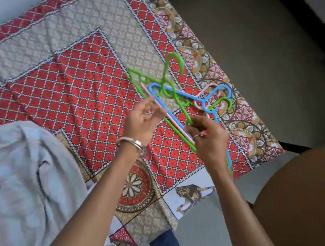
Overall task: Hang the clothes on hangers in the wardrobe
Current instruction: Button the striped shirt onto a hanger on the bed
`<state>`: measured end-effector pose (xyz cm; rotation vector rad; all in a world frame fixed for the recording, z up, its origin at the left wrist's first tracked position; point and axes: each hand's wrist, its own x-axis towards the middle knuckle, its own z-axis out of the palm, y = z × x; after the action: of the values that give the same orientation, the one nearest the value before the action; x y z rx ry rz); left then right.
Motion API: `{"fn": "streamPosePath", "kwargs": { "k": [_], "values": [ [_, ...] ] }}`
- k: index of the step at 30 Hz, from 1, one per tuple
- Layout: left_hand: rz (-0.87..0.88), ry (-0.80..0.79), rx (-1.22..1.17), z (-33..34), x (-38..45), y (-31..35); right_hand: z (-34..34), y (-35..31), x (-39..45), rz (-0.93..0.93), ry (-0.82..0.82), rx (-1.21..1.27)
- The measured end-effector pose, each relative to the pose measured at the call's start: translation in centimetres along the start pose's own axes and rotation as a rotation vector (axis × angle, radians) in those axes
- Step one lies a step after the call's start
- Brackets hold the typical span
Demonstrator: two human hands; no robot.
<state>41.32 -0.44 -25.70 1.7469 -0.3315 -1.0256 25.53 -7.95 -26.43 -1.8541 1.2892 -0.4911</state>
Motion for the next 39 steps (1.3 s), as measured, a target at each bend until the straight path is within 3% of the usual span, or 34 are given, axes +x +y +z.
{"fn": "streamPosePath", "kwargs": {
  "k": [2, 8, 11, 14, 18, 21, 23, 28, 30, 32, 34, 37, 39],
  "values": [
    [0.032, 0.059, -0.010, -1.0, 0.5, 1.2, 2.2, -1.9, -1.0, -0.108, -0.046, -0.037],
    [-0.012, 0.453, -0.112, -9.1, -1.2, 1.0, 8.7, -6.5, -5.8, -0.385, -0.189, -0.071],
    [-0.041, 0.623, -0.104, -16.4, -3.6, -1.3, 12.3, -9.9, -9.0, -0.517, -0.367, -0.018],
    [-0.015, 0.613, -0.262, -22.1, -6.3, -3.3, 14.7, -12.3, -10.6, -0.556, -0.353, -0.029],
    [-0.011, 0.544, -0.206, -28.0, -10.4, -6.3, 18.8, -15.7, -11.6, -0.538, -0.284, -0.084],
    [-0.059, 0.549, -0.184, -36.5, -14.7, -9.5, 26.6, -20.3, -15.6, -0.644, -0.457, -0.190],
    [-0.066, 0.480, -0.105, -37.6, -15.5, -10.4, 28.0, -21.2, -16.9, -0.678, -0.568, -0.186],
    [-0.065, 0.514, 0.057, -48.6, -17.4, -14.2, 38.1, -25.8, -22.8, -0.441, -0.968, -0.066],
    [0.033, 0.544, 0.255, -51.2, -17.1, -15.1, 40.7, -26.4, -23.0, -0.356, -0.953, 0.004],
    [0.185, 0.745, 0.498, -53.0, -16.5, -16.0, 42.3, -26.5, -22.2, -0.253, -0.827, 0.057],
    [0.233, 1.001, 0.585, -56.0, -15.4, -17.7, 45.0, -27.0, -21.2, -0.165, -0.658, 0.106],
    [0.241, 1.167, 0.466, -58.2, -13.9, -18.9, 47.6, -29.7, -18.6, 0.016, -0.437, 0.365],
    [0.035, 1.148, 0.302, -60.1, -11.9, -19.6, 50.9, -32.8, -16.5, 0.131, -0.351, 0.561]
  ]
}}
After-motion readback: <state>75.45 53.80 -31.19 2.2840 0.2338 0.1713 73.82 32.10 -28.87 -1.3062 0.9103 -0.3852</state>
